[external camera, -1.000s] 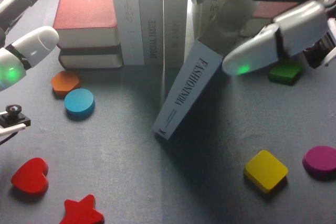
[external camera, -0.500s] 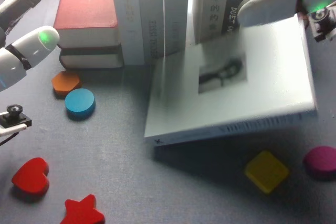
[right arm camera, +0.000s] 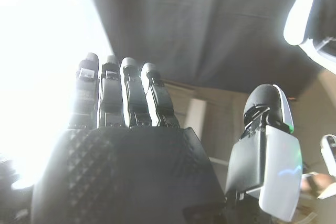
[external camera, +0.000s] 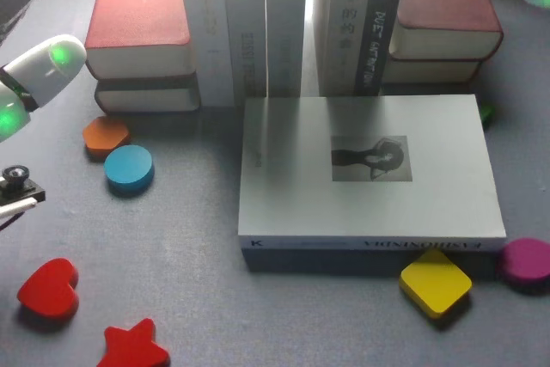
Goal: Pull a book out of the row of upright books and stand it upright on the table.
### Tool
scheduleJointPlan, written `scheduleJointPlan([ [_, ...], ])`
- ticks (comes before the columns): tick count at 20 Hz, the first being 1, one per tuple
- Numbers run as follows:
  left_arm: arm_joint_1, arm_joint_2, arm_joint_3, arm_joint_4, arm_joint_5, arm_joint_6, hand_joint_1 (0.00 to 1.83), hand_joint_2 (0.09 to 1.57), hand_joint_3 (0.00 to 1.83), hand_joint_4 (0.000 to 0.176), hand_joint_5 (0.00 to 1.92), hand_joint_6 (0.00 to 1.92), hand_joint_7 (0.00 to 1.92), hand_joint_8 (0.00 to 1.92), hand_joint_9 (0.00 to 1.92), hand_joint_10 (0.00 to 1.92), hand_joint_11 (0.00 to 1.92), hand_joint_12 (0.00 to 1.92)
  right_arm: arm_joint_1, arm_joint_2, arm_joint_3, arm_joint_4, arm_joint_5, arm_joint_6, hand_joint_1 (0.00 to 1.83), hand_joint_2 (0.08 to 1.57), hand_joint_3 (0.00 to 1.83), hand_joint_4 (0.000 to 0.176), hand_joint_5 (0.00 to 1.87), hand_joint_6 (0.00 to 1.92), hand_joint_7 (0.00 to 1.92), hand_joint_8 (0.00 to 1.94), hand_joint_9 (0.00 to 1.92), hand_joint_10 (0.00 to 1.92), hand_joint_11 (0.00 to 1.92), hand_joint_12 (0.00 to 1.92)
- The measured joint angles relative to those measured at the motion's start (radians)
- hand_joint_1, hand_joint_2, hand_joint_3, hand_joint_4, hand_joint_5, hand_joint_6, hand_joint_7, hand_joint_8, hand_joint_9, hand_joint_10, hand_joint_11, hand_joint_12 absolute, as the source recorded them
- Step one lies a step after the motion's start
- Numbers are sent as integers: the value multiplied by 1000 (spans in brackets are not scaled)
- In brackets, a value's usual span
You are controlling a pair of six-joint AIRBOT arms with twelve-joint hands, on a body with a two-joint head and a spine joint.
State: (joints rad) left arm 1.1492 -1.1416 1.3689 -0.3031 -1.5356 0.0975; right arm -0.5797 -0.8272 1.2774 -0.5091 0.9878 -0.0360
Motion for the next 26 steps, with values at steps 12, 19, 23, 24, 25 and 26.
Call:
scheduleJointPlan([
  [12, 9, 12, -32, -28, -74, 10, 213, 1401, 8, 44, 0, 0, 0, 0, 0, 0, 0, 1, -499, -37, -71, 588, 364, -170, 126, 1290, 0, 0, 11, 4, 2, 1, 48, 10, 0, 182],
  [19, 1, 13, -37, -9, -76, 10, 85, 1390, 0, 63, 0, 0, 0, 0, 0, 0, 0, 0, -541, -28, -120, 656, 476, -229, 124, 1347, 7, 0, 0, 0, 0, 0, 0, 0, 0, 0],
  [23, 1, 17, -37, -14, -77, 11, 105, 1397, 0, 72, 0, 0, 0, 0, 0, 0, 0, 0, -558, -29, -128, 666, 495, -235, 93, 1355, 7, 0, 0, 0, 0, 0, 29, 12, 0, 0],
  [24, 1, 17, -37, -11, -78, 11, 110, 1399, 1, 62, 0, 0, 0, 0, 0, 0, 0, 0, -558, -29, -128, 672, 499, -235, 83, 1355, 6, 0, 0, 0, 0, 0, 12, 4, 0, 0],
  [25, 2, 17, -37, -10, -76, 11, 145, 1400, 1, 58, 2, 1, 0, 0, 0, 0, 0, 0, -566, -29, -128, 679, 502, -235, 79, 1354, 4, 0, 0, 0, 0, 0, 3, 0, 0, 0],
  [26, 2, 17, -37, -10, -77, 11, 182, 1403, 1, 55, 15, 5, 0, 0, 0, 0, 0, 0, -569, -29, -131, 679, 506, -236, 76, 1350, 2, 0, 5, 2, 0, 0, 2, 1, 0, 0],
])
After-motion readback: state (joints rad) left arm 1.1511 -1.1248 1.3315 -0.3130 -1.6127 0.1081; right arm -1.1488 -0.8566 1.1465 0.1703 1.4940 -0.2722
